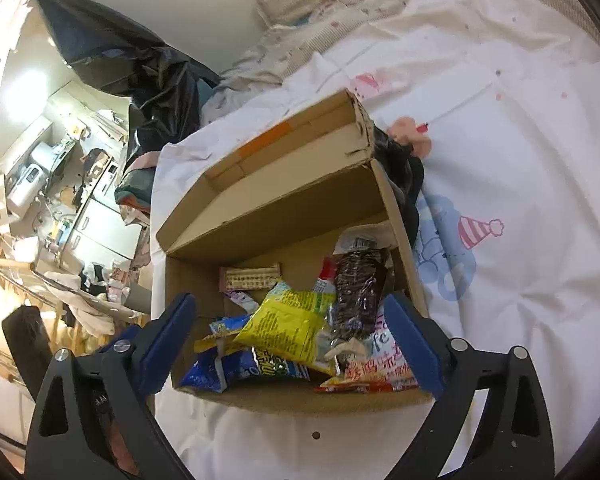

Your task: Organize snacks

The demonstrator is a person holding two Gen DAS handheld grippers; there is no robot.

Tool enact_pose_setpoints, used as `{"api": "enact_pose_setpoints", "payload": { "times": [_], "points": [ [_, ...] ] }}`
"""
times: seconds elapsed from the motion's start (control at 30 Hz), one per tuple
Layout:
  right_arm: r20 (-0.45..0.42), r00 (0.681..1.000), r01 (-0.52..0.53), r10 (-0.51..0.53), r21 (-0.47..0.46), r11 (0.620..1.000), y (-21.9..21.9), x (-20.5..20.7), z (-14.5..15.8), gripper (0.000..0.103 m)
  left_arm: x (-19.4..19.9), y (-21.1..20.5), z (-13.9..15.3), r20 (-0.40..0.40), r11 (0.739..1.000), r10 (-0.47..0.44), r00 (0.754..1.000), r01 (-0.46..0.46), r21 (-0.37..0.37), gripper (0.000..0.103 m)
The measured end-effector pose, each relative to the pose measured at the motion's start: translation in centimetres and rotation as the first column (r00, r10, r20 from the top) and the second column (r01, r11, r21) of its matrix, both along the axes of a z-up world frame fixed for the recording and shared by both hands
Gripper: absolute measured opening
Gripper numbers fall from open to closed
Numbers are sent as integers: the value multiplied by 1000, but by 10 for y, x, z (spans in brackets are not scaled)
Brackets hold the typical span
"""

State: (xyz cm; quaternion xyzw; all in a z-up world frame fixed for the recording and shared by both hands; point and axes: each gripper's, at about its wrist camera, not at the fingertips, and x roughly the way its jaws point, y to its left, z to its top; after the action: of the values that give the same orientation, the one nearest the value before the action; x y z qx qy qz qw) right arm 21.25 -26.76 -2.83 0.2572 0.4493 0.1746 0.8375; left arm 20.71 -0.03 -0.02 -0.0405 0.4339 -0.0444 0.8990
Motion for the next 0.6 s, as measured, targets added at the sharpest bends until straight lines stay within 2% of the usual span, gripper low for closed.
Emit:
{"api": "enact_pose_setpoints", "payload": {
  "times": [0.13, 0.2, 0.4, 0.43, 0.5, 0.6],
  "points": [
    [96, 995, 37, -26, -119, 992, 10, -23, 19, 99, -15, 7, 14, 53, 1000, 18, 998, -18, 10, 81],
    [145, 989, 36, -12, -165, 986, 16, -34, 26, 100, -25, 11, 19, 78, 998, 55, 995, -57, 19, 81],
    [194, 981, 51, -11, -201, 978, 21, -68, 32, 103, -52, 15, 14, 88, 994, 83, 993, -88, 60, 81],
    [202, 979, 58, -14, -212, 976, 22, -74, 33, 103, -57, 15, 15, 93, 994, 85, 992, -91, 60, 82],
    [212, 977, 56, -6, -227, 972, 24, -85, 33, 103, -69, 17, 16, 112, 993, 95, 989, -102, 64, 92],
    [236, 972, 55, 5, -249, 967, 28, -101, 35, 103, -88, 17, 19, 139, 992, 98, 986, -107, 64, 94]
  ]
}}
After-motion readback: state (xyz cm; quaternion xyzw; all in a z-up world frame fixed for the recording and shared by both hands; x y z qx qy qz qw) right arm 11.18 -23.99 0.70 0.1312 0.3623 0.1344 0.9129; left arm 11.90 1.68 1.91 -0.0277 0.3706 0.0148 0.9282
